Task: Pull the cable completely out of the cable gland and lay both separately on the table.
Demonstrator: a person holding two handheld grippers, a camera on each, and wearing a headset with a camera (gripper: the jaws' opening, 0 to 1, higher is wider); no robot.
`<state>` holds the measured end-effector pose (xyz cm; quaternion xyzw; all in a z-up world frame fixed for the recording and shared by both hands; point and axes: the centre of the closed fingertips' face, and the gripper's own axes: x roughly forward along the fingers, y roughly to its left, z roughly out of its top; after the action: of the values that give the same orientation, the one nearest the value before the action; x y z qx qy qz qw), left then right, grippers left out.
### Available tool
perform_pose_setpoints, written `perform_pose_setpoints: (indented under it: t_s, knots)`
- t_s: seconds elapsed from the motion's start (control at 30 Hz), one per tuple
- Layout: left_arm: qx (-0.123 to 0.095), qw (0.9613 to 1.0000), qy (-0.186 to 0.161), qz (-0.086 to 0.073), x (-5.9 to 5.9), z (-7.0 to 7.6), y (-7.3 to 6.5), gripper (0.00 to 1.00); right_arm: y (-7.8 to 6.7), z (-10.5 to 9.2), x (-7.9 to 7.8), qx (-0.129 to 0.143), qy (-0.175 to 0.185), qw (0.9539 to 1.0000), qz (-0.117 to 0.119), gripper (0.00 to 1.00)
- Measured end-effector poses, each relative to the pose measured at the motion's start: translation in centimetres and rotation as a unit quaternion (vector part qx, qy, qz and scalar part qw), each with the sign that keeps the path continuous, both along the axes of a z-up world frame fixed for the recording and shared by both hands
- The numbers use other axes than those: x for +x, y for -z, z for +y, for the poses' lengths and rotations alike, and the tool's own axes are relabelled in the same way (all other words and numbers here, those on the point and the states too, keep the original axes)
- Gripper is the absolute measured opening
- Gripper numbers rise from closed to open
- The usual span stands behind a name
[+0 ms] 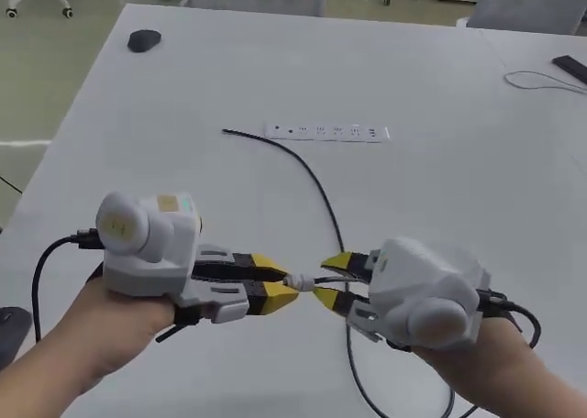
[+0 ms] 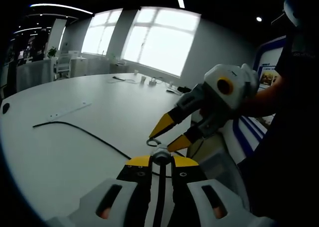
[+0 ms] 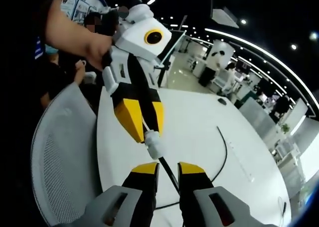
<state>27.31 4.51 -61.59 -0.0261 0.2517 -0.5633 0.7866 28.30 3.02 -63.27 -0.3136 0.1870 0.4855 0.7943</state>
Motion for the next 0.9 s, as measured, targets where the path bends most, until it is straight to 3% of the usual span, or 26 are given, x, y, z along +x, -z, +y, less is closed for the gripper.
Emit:
perform_pose_setpoints:
  t_s: [0.43, 0.7, 0.9]
  knots:
    - [-0.004, 1.0000, -0.003, 0.001, 0.3, -0.2, 0.0, 0.14, 0.3, -0.1, 0.2, 0.004, 0.000, 1.0000, 0.002, 0.03]
    - [-0.010, 0.9999, -0.011, -0.003, 0.4, -0.2, -0.2, 0.14, 0.5, -0.3, 0.5, 0.013, 0.017, 0.9997, 0.013, 0.02]
    - [-0.016, 0.9997, -0.017, -0.006, 0.5, 0.1, -0.6, 0.14, 0.9, -1.4, 1.1, 0.027, 0.050, 0.9978, 0.036, 0.02]
